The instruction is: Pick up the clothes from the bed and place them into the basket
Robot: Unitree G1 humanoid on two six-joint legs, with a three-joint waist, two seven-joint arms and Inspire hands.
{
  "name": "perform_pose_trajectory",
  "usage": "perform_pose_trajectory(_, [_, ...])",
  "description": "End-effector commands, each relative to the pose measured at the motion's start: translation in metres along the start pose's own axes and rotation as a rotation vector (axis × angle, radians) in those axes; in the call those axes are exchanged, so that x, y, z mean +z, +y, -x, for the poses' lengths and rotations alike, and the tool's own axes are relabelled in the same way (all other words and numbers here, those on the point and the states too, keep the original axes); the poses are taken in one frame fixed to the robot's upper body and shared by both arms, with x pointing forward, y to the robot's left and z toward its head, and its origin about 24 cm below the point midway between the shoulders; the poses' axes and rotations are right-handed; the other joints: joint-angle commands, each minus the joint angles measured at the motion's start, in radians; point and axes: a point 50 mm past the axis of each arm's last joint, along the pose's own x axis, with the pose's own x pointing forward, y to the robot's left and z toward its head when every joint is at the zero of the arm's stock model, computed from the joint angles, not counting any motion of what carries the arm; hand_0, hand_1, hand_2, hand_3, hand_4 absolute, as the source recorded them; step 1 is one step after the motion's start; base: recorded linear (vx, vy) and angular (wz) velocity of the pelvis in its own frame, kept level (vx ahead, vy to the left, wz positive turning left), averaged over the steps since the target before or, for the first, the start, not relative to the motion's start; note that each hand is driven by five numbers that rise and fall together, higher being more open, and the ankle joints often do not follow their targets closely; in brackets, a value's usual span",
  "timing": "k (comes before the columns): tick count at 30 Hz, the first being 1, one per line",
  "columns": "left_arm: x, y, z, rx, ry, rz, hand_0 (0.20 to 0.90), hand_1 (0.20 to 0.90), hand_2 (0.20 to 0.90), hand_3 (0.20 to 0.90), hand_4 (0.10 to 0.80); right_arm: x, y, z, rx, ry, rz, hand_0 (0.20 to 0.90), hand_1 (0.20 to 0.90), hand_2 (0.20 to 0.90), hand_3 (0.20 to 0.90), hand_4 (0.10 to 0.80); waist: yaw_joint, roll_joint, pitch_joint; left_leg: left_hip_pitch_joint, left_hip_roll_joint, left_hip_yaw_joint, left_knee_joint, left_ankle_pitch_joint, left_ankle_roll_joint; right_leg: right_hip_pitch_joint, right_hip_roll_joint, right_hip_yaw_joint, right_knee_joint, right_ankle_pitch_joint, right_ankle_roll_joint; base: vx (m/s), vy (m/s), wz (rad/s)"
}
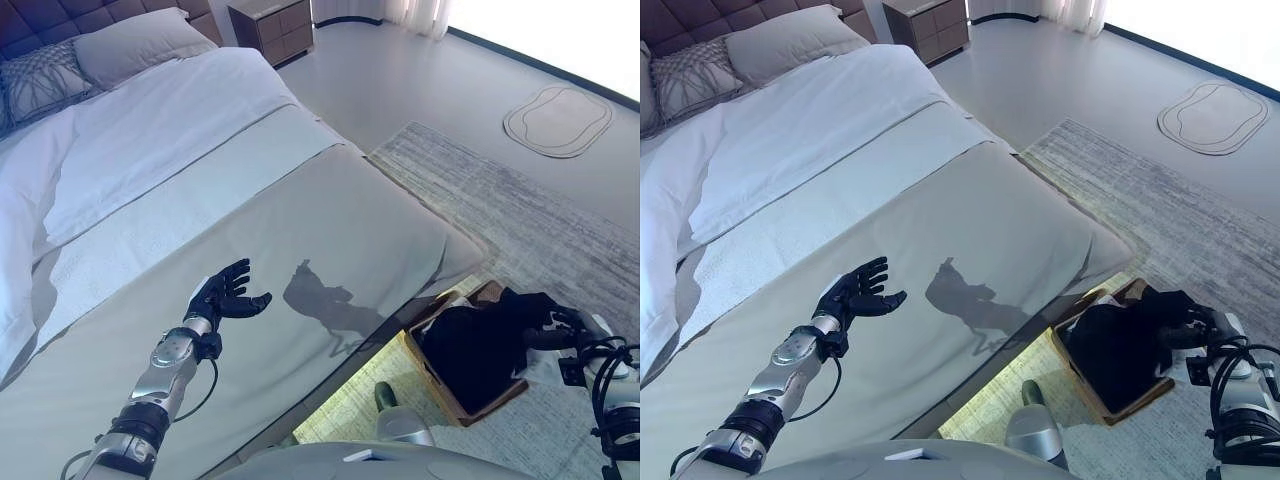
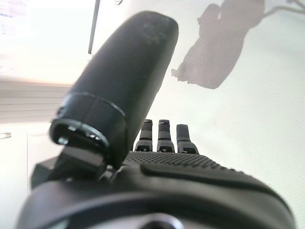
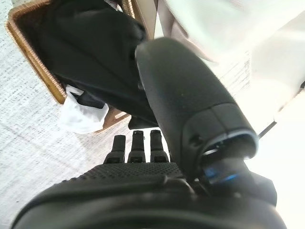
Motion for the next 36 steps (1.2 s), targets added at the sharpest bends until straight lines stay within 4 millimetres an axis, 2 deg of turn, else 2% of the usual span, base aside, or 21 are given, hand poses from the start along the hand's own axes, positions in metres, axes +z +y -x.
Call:
perform_pose_trajectory(1, [0.043, -0.003, -0.010, -0.025, -0.187, -0.032, 0.900, 0.900, 0.900, 0.900, 0.800, 0.056, -0.029, 0.001, -0.135, -0.251, -0.113, 0.900, 0.900, 0.900, 0.900, 0.800, 0.020, -0.040, -0.027, 0.032, 0.006, -0.060, 0.116, -0.171, 0.020, -0.089, 0.007, -0.046, 0.090, -0.018, 0.014, 0.000, 0.000, 0.00])
perform_pose_trajectory(10, [0.031, -0.003, -0.005, -0.029, -0.160, -0.020, 0.900, 0.900, 0.900, 0.900, 0.800, 0.059, -0.007, 0.008, -0.108, -0.313, -0.152, 0.900, 0.900, 0.900, 0.900, 0.800, 0.013, -0.039, -0.029, 0.039, 0.006, -0.059, 0.110, -0.166, 0.021, -0.083, 0.009, -0.046, 0.090, -0.021, 0.012, 0.007, 0.002, 0.00])
perform_pose_trajectory(16, [0.024, -0.006, -0.003, -0.024, -0.149, 0.011, 0.900, 0.900, 0.900, 0.900, 0.800, 0.071, 0.020, 0.021, -0.087, -0.404, -0.166, 0.900, 0.900, 0.900, 0.900, 0.800, 0.015, -0.041, -0.030, 0.043, 0.004, -0.070, 0.091, -0.151, 0.022, -0.072, 0.011, -0.055, 0.095, -0.027, 0.013, 0.000, 0.000, 0.00])
perform_pose_trajectory(19, [0.022, -0.007, -0.002, -0.014, -0.146, 0.020, 0.900, 0.900, 0.900, 0.900, 0.800, 0.064, 0.026, 0.022, -0.122, -0.348, -0.139, 0.900, 0.900, 0.900, 0.900, 0.800, 0.018, -0.043, -0.031, 0.040, 0.003, -0.075, 0.085, -0.144, 0.021, -0.069, 0.013, -0.056, 0.096, -0.030, 0.013, -0.002, 0.006, 0.05])
perform_pose_trajectory(23, [0.019, -0.006, -0.001, 0.008, -0.144, 0.024, 0.900, 0.900, 0.900, 0.900, 0.800, 0.046, 0.026, 0.019, -0.180, -0.213, -0.085, 0.900, 0.900, 0.900, 0.900, 0.800, 0.026, -0.048, -0.028, 0.034, 0.003, -0.081, 0.080, -0.138, 0.022, -0.063, 0.015, -0.062, 0.095, -0.036, 0.012, -0.013, 0.004, 0.16])
perform_pose_trajectory(25, [0.018, -0.001, 0.001, 0.014, -0.136, 0.017, 0.900, 0.900, 0.900, 0.900, 0.800, 0.028, 0.014, 0.013, -0.248, -0.080, 0.042, 0.900, 0.900, 0.900, 0.900, 0.800, 0.036, -0.051, -0.029, 0.033, 0.003, -0.082, 0.076, -0.135, 0.021, -0.058, 0.016, -0.068, 0.093, -0.038, 0.012, -0.010, -0.001, 0.05])
perform_pose_trajectory(26, [0.018, 0.002, 0.002, 0.014, -0.132, 0.008, 0.900, 0.900, 0.900, 0.900, 0.800, 0.014, -0.002, 0.010, -0.297, 0.010, 0.171, 0.900, 0.900, 0.900, 0.900, 0.800, 0.043, -0.055, -0.030, 0.033, 0.004, -0.081, 0.075, -0.134, 0.020, -0.054, 0.016, -0.074, 0.090, -0.036, 0.013, 0.000, 0.000, 0.00])
perform_pose_trajectory(28, [0.020, 0.005, 0.003, 0.011, -0.130, -0.007, 0.900, 0.900, 0.900, 0.900, 0.800, -0.001, -0.031, 0.009, -0.359, 0.124, 0.442, 0.900, 0.900, 0.900, 0.900, 0.800, 0.054, -0.060, -0.029, 0.033, 0.006, -0.081, 0.076, -0.132, 0.018, -0.047, 0.014, -0.083, 0.085, -0.032, 0.014, -0.001, -0.027, 0.07])
perform_pose_trajectory(33, [0.029, 0.008, 0.002, -0.019, -0.145, -0.037, 0.900, 0.900, 0.900, 0.900, 0.800, -0.002, -0.082, 0.008, -0.325, 0.344, 0.985, 0.900, 0.900, 0.900, 0.900, 0.800, 0.086, -0.072, -0.026, 0.025, 0.009, -0.086, 0.087, -0.127, 0.013, -0.039, 0.007, -0.103, 0.082, -0.029, 0.016, -0.013, -0.029, 0.09])
perform_pose_trajectory(36, [0.037, 0.005, -0.001, -0.045, -0.153, -0.050, 0.900, 0.900, 0.900, 0.900, 0.800, -0.004, -0.091, 0.009, -0.315, 0.395, 1.032, 0.900, 0.900, 0.900, 0.900, 0.800, 0.096, -0.079, -0.029, 0.021, 0.013, -0.090, 0.089, -0.122, 0.011, -0.035, 0.005, -0.109, 0.076, -0.026, 0.017, -0.011, -0.029, 0.07])
